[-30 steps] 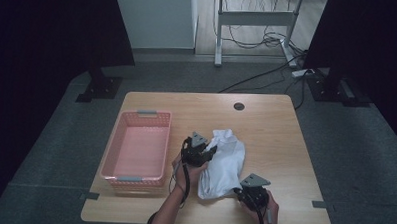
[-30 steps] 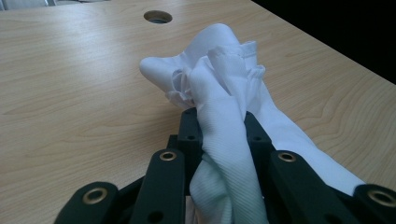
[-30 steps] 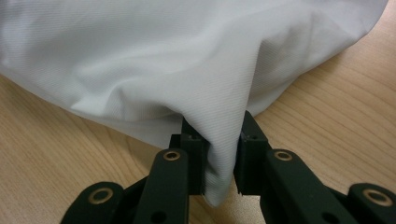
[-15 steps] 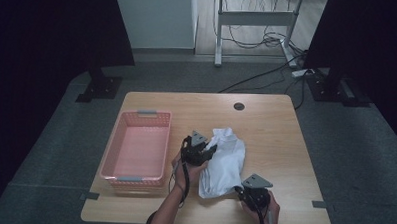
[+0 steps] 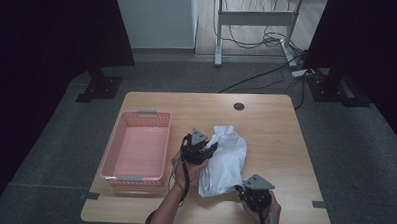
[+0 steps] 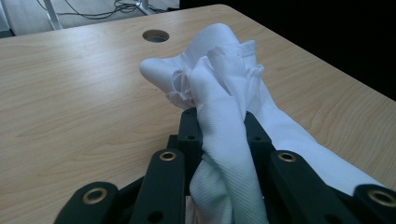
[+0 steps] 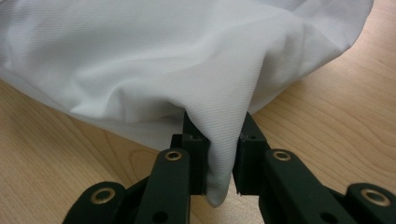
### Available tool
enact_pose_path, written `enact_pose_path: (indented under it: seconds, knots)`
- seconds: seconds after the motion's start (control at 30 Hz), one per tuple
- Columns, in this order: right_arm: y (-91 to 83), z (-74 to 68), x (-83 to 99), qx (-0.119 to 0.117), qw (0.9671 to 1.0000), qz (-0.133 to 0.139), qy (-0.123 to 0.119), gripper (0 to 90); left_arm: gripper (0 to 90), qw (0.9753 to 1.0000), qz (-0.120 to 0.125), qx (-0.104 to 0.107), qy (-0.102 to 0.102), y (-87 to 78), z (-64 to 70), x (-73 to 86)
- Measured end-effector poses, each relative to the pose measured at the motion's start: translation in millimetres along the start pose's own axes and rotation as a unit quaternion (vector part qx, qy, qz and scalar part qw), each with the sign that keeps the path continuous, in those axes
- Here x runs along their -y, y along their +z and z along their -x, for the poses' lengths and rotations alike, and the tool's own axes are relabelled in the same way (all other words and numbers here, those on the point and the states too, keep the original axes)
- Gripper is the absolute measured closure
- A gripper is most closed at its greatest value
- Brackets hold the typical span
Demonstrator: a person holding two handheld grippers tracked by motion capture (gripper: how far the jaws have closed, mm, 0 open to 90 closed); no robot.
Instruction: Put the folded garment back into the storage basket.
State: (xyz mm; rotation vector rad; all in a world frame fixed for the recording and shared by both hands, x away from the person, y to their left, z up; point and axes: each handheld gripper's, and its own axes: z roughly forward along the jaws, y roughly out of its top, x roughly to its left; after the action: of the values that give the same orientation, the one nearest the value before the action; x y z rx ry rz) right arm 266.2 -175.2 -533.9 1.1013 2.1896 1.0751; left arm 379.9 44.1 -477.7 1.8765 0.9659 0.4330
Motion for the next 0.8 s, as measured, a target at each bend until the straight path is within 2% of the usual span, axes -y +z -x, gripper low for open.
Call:
enact_pose_path:
  seconds: [0.8]
  knots:
    - [-10.7, -4.3, -7.6, 0.011, 0.9996, 0.023, -0.012, 77.8, 73.9, 0.9998, 0.019, 0.001, 0.009, -13.4, 2.2, -10.5]
